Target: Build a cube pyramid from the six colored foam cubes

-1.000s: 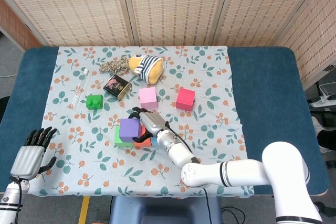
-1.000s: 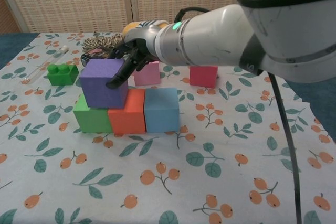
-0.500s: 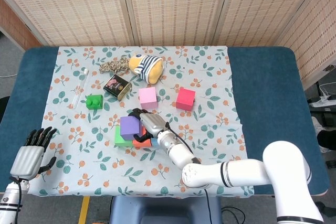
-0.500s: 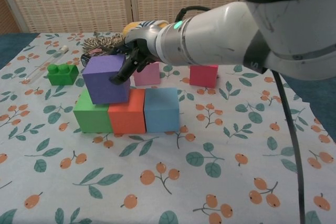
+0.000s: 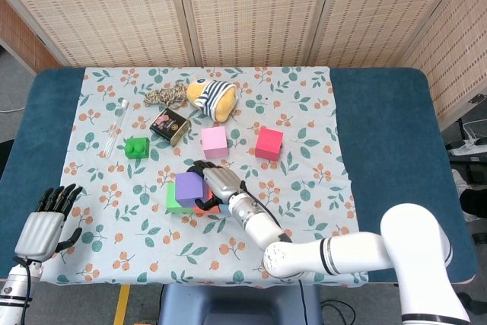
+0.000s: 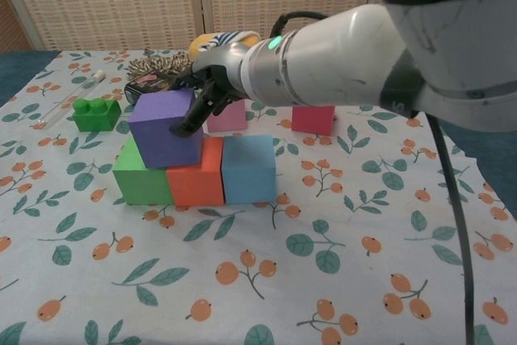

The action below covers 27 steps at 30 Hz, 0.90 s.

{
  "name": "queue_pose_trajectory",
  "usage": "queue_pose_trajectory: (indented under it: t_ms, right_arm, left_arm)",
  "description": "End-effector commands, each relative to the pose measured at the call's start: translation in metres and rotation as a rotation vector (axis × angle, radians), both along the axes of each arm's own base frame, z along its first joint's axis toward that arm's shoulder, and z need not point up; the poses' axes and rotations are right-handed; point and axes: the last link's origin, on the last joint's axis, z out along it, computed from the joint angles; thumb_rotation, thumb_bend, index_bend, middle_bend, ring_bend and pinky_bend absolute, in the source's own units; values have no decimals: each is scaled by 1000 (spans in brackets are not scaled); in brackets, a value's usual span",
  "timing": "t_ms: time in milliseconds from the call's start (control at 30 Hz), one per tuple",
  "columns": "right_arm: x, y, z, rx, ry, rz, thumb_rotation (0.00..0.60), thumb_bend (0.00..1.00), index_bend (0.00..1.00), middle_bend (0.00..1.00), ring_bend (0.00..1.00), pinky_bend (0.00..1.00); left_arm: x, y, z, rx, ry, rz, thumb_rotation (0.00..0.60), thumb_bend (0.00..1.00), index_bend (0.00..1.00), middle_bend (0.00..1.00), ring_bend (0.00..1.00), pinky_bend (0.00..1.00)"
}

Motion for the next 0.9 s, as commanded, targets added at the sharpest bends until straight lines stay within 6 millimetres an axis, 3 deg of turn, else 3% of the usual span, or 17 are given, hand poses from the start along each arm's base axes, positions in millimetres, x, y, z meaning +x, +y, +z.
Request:
queue_pose_trajectory:
  t_ms: [33,267,633,900]
  right_arm:
    - [0,1,0,-1,5,0,600,394,170,32,0,128]
    - [-1,3,-2,-2,18,-2,600,393,149,25,0,130]
    - [-1,4,-2,3,28,-9,600,279,105,16,0,134]
    - [2,5,-1,4,17,-10,600,266,92,16,0,138]
  left_arm:
    - [0,0,0,-1,-1,-2,600,352,0,35,0,46]
    - [0,0,1,-1,-4,-3,600,353,0,35,0,46]
    - [0,0,1,0,-6,-3,600,352,0,35,0,46]
    - [1,0,1,-1,-6,-4,600,353,0,35,0,46]
